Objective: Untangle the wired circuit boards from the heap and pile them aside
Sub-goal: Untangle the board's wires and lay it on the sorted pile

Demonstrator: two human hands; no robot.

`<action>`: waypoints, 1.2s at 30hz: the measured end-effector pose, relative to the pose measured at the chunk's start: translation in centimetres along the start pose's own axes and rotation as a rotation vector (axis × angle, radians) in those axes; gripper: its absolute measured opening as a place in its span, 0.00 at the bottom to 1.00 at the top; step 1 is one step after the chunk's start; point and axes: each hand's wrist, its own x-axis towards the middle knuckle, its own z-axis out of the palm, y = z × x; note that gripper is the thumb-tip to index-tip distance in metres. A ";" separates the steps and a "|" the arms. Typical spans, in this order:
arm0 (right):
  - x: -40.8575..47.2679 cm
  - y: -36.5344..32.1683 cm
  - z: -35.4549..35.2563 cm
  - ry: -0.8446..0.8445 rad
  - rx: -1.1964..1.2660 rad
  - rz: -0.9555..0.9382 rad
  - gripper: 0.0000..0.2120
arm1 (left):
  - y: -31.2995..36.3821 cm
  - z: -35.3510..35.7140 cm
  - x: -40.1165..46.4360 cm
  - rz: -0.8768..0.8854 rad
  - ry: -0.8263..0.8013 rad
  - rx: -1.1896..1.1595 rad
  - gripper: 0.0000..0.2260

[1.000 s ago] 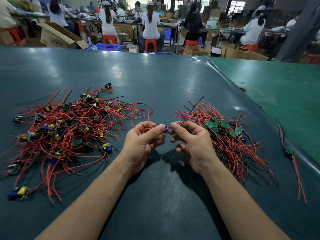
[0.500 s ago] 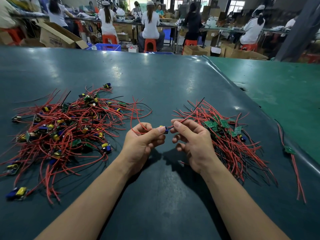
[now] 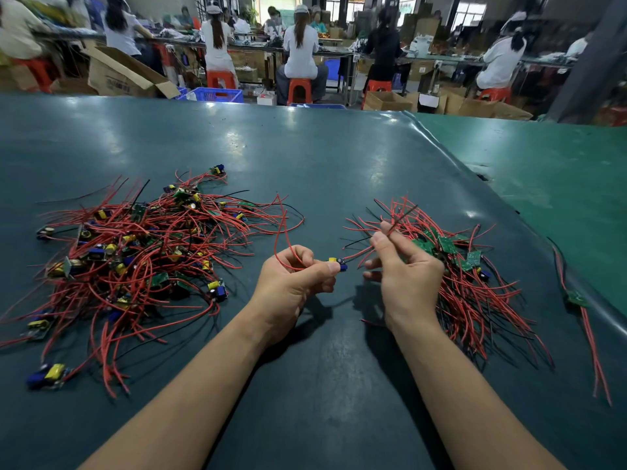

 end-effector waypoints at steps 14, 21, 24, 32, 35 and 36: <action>1.0 0.0 -0.9 -0.072 0.133 0.075 0.07 | 0.2 -0.2 0.0 -0.065 -0.053 -0.073 0.12; 1.2 -0.1 -1.3 -0.011 0.000 0.018 0.11 | -0.1 -0.2 0.0 -0.046 -0.057 -0.028 0.12; 1.3 -0.4 -1.5 -0.028 0.052 0.054 0.08 | 0.0 -0.4 0.0 -0.058 -0.081 -0.024 0.14; 1.8 -0.6 -1.6 -0.007 0.146 0.037 0.05 | 0.5 -0.6 0.0 -0.084 -0.085 -0.065 0.10; 1.6 -0.7 -1.7 -0.009 0.073 -0.041 0.07 | 0.6 -0.7 -0.2 -0.089 -0.116 -0.015 0.14; 1.4 -0.7 -1.7 -0.004 0.018 -0.087 0.07 | 0.6 -0.6 -0.3 -0.086 -0.130 0.003 0.11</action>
